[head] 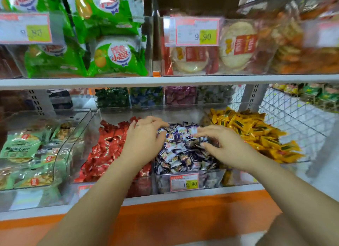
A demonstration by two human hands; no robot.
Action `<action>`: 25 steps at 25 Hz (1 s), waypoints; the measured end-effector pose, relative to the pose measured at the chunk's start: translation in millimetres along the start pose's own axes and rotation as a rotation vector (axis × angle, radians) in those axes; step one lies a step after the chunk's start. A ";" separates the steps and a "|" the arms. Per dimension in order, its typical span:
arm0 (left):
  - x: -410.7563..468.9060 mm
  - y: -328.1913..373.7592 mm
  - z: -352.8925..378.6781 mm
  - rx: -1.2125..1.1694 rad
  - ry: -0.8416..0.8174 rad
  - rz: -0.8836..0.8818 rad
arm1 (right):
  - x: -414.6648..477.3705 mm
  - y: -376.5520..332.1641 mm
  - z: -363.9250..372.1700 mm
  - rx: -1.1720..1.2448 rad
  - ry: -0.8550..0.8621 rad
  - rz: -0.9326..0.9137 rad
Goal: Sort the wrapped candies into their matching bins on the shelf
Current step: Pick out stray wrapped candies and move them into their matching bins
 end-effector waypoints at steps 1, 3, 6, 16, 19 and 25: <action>4.9 18.2 5.0 -0.026 -0.014 0.042 | -8.3 14.5 -5.0 -0.027 0.012 0.024; 13.2 50.2 20.9 -0.087 -0.064 0.103 | -23.3 48.5 -13.5 -0.087 0.021 0.078; 25.2 90.2 56.7 -0.175 -0.152 0.171 | -37.9 98.8 -25.7 -0.174 0.026 0.144; 75.7 140.0 151.8 -0.045 -0.473 0.258 | 6.5 188.5 -15.5 -0.443 -0.179 0.107; 91.2 138.9 158.9 -0.016 -0.499 0.232 | 24.8 211.1 -24.9 -0.403 -0.194 0.165; 99.2 142.2 169.8 0.039 -0.600 0.178 | 53.2 259.3 -25.9 -0.398 -0.206 0.224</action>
Point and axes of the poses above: each hand's wrist, its own x-axis towards the middle knuckle, its own z-axis out of the palm, y = z × x, the point moved 9 cm from there along x, towards the middle knuckle, and after that the axes turned 3 degrees about z, right-handed, at the moved point
